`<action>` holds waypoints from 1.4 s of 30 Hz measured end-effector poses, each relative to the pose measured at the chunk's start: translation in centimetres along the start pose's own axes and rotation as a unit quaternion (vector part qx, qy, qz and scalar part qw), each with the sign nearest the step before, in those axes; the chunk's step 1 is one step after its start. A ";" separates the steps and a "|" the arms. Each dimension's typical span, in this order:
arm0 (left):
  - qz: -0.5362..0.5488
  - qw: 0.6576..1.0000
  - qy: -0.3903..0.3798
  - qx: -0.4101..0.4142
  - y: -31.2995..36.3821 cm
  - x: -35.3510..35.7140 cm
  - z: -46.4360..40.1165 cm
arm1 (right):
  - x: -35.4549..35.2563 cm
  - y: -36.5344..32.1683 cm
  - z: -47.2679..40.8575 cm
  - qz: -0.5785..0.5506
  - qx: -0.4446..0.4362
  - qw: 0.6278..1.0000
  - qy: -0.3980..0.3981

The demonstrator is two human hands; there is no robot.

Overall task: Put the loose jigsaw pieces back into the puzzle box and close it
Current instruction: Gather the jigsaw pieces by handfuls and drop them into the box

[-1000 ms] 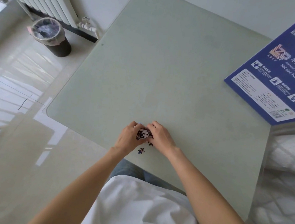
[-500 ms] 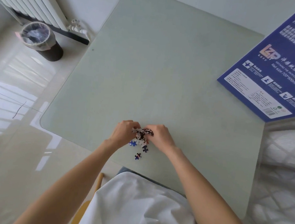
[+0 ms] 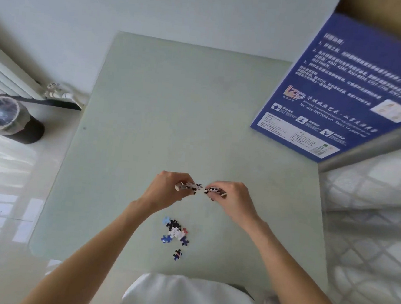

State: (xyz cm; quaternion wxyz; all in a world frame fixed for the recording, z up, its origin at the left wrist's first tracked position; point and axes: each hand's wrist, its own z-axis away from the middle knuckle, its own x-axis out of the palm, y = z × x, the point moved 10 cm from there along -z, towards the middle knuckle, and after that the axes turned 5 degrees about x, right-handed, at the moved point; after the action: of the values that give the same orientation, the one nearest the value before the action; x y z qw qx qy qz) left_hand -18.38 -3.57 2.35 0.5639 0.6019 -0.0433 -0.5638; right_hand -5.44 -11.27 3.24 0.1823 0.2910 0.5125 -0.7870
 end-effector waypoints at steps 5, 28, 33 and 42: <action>0.036 0.987 0.049 0.148 12.7 -5.0 -4.8 | -14.0 -2.7 1.3 -0.074 -0.010 0.991 0.114; -0.334 0.849 0.118 0.391 43.5 -9.2 -25.1 | -44.0 -1.6 -4.4 0.170 -0.102 0.927 0.318; -0.335 0.843 0.115 0.404 43.5 -9.0 -24.9 | -44.5 -1.3 -4.3 0.132 -0.091 0.931 0.327; -0.334 0.842 0.125 0.405 42.7 -8.9 -23.7 | -44.8 -2.2 -3.8 0.204 -0.083 0.910 0.350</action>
State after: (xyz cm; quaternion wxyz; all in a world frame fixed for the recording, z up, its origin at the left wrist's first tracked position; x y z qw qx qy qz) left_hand 20.54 2.08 32.54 0.0480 0.8203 0.0065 -0.5699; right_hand 28.54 -7.43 32.47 0.1714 0.6297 0.5366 -0.5349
